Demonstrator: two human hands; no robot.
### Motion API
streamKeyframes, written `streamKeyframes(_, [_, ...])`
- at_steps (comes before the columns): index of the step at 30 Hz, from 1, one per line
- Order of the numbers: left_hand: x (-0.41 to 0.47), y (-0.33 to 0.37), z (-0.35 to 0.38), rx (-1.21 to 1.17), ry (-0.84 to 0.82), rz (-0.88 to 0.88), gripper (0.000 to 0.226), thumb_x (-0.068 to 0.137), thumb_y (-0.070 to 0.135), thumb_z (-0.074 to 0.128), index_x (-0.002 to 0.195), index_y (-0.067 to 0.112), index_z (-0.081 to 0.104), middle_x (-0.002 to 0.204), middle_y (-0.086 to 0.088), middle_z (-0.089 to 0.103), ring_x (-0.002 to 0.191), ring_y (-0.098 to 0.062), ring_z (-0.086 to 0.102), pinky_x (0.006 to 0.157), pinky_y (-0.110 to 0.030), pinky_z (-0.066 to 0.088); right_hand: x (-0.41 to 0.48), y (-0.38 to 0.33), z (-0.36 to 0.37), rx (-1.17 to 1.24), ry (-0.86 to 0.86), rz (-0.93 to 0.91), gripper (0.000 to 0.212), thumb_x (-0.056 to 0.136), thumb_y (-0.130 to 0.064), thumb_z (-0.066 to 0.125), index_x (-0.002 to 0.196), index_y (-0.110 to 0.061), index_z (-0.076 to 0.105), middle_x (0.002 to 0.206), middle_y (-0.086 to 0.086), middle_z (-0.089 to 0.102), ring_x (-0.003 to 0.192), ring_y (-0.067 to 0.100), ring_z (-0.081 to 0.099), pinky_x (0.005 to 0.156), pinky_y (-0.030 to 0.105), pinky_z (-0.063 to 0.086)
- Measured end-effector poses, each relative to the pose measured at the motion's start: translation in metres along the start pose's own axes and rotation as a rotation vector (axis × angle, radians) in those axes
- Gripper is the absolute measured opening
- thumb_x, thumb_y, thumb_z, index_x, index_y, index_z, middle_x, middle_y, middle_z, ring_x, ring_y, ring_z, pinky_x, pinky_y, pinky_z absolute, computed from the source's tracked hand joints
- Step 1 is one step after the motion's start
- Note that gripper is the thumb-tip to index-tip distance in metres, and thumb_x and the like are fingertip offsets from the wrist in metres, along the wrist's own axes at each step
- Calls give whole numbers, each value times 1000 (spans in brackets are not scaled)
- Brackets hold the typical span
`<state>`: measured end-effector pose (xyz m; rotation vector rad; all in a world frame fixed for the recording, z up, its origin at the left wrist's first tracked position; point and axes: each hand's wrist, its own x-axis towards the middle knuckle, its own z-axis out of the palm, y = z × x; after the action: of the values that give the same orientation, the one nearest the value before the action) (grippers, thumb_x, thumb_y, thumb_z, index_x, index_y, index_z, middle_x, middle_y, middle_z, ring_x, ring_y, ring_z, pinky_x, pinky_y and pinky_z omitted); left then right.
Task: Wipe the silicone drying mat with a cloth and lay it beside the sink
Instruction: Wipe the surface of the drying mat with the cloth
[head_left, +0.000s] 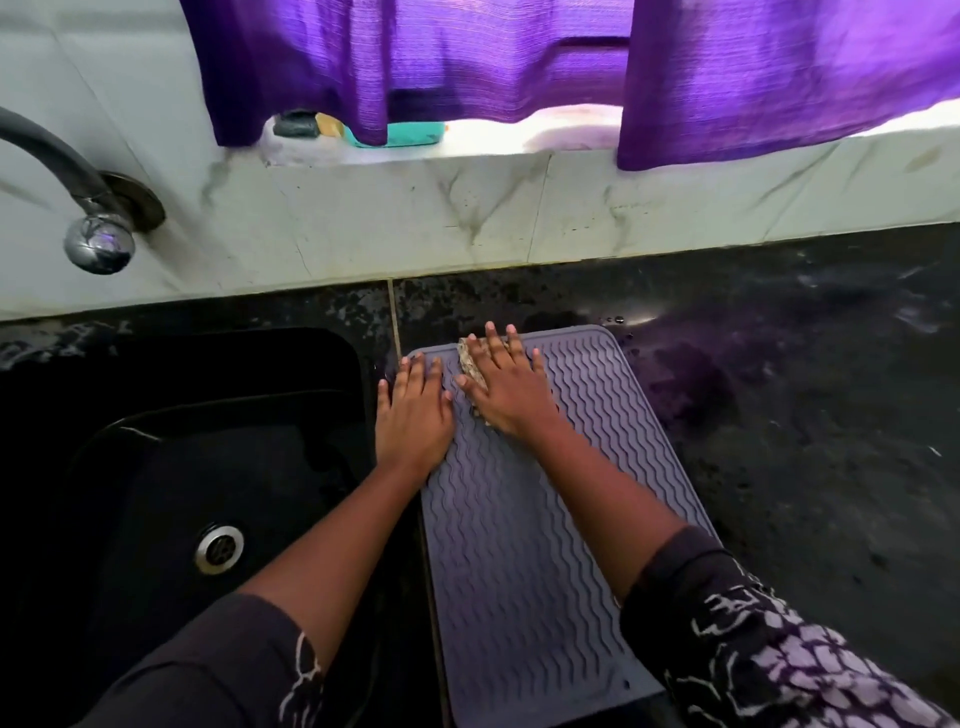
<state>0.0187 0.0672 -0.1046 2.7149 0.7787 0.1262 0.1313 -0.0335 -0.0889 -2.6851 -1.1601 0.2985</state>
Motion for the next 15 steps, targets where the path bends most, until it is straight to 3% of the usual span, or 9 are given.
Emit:
streamKeyframes(3, [2, 0, 1, 10, 7, -3, 53, 99, 35, 22, 150, 19, 15, 159, -3, 12, 146, -18, 4, 116, -45, 0, -4, -7, -3, -21, 96, -10, 58, 96, -43, 31, 147, -22, 14, 157, 6, 15, 144, 25, 8, 113, 43, 15])
streamKeyframes(9, [2, 0, 1, 17, 15, 1, 54, 99, 35, 21, 150, 19, 15, 159, -2, 10, 146, -17, 3, 116, -44, -1, -42, -16, 9, -7, 179, 33, 51, 94, -31, 36, 142, -13, 31, 148, 12, 35, 136, 29, 28, 110, 43, 30])
streamKeyframes(15, [3, 1, 2, 14, 15, 1, 54, 99, 34, 22, 150, 19, 14, 159, -2, 10, 146, -18, 3, 117, -44, 0, -11, -21, 2, -6, 138, 66, 53, 96, -25, 33, 145, -9, 20, 152, 15, 26, 141, 30, 17, 115, 39, 18])
